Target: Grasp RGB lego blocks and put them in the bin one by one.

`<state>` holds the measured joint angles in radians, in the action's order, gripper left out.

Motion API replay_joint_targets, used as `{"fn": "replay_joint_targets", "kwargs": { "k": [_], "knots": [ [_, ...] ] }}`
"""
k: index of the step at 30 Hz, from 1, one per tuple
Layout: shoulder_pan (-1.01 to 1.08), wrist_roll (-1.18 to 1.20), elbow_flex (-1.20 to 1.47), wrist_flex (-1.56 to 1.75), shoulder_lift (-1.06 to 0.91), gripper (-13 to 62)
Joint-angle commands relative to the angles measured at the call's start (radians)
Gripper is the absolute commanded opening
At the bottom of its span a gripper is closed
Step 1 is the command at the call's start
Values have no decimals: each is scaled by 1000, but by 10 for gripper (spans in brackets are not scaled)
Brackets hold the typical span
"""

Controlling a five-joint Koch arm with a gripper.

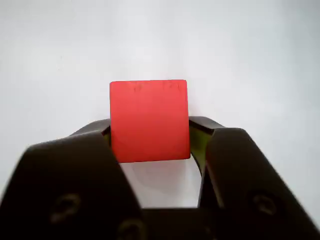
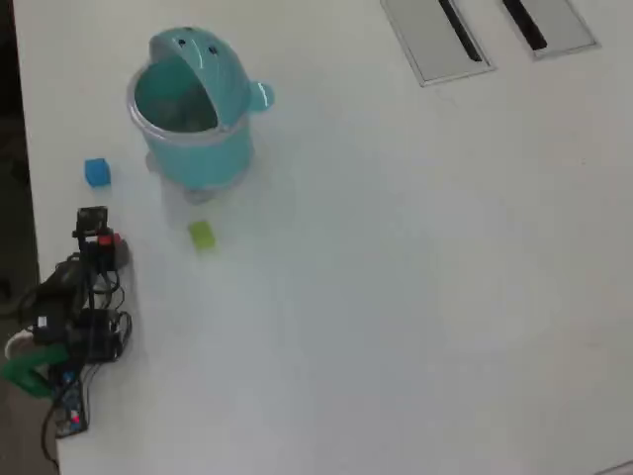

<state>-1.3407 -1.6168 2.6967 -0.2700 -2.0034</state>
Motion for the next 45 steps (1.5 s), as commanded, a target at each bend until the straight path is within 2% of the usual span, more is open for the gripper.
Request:
{"fn": "replay_joint_targets", "kwargs": {
  "k": [1, 3, 15, 22, 25, 33, 35, 41, 42, 45],
  "knots": [
    [-2, 9, -74, 40, -14, 174],
    [-8, 32, -86, 25, -38, 140],
    [-31, 98, -221, -101, -219, 140],
    [-12, 100, -413, -179, -264, 140],
    [5, 101, -684, -270, -209, 140],
    [40, 101, -1042, -377, -63, 140],
    [89, 100, -1302, -379, 109, 140],
    [137, 100, -1594, -446, 276, 140],
    [158, 100, -1724, -460, 377, 140],
    [167, 100, -1782, -459, 443, 140]
  ]
}}
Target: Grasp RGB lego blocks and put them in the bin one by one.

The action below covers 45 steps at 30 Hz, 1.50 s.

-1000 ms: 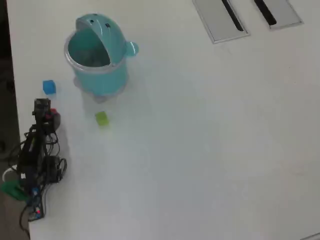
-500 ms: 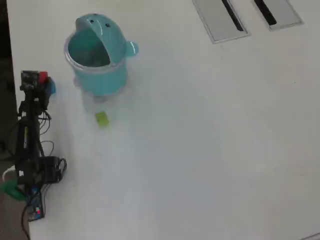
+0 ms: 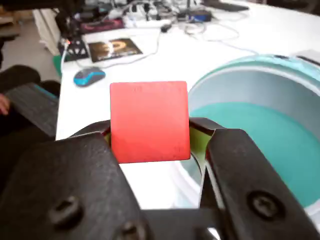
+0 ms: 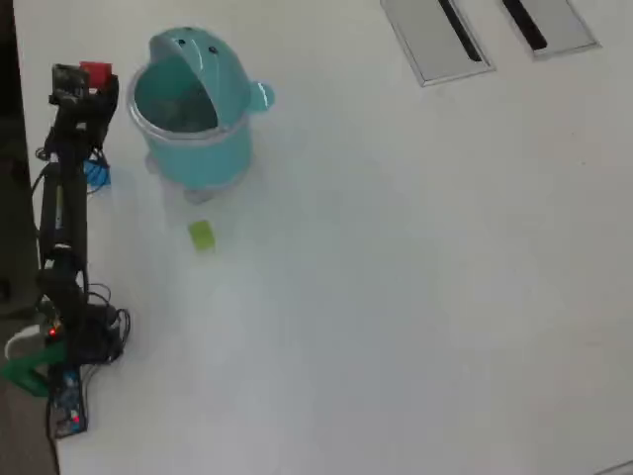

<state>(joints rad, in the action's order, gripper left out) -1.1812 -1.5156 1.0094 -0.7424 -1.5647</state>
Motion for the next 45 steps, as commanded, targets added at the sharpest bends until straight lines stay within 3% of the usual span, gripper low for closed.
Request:
{"fn": "replay_joint_targets", "kwargs": {
  "k": [1, 10, 16, 25, 36, 45],
  "knots": [
    [9, -2, -110, 14, 21, 140],
    [92, -14, -301, 29, 268, 141],
    [186, -14, -301, 64, 325, 145],
    [232, -144, -285, 71, 351, 292],
    [190, -183, -236, 6, 235, 316],
    [176, -348, 146, -8, -71, 316]
  ]
}}
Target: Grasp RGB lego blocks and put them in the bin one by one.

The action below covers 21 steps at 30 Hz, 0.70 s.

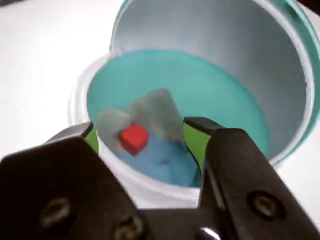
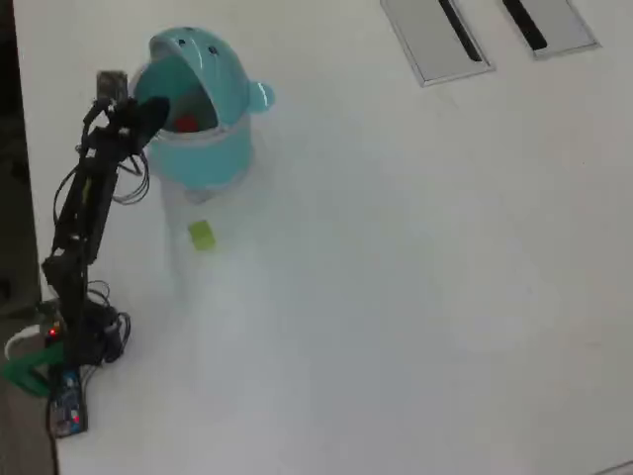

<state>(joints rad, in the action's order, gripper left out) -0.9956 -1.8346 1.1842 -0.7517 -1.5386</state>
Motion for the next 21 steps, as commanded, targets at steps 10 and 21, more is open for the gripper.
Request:
{"fn": "replay_joint_targets", "kwargs": {
  "k": [10, 21],
  "knots": [
    [91, -130, 396, 2, -416, 317],
    [206, -299, 696, 26, -538, 320]
  ]
}}
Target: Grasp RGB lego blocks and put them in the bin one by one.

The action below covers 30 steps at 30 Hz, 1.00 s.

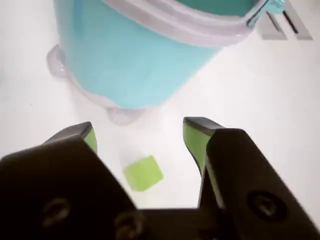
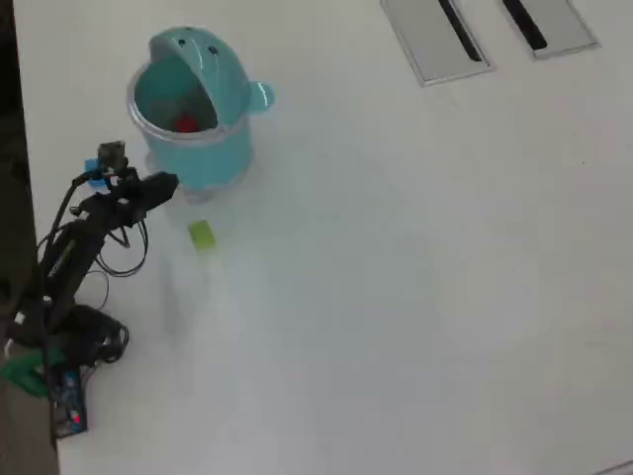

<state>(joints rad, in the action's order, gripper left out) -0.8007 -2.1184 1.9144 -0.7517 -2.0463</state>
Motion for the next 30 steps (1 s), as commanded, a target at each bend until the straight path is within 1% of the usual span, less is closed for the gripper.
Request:
{"fn": "replay_joint_targets", "kwargs": {
  "k": [1, 14, 30],
  "knots": [
    [20, -15, -15, 46, -31, 320],
    [117, -129, 232, 258, 28, 330],
    [176, -141, 242, 345, 227, 336]
  ]
}}
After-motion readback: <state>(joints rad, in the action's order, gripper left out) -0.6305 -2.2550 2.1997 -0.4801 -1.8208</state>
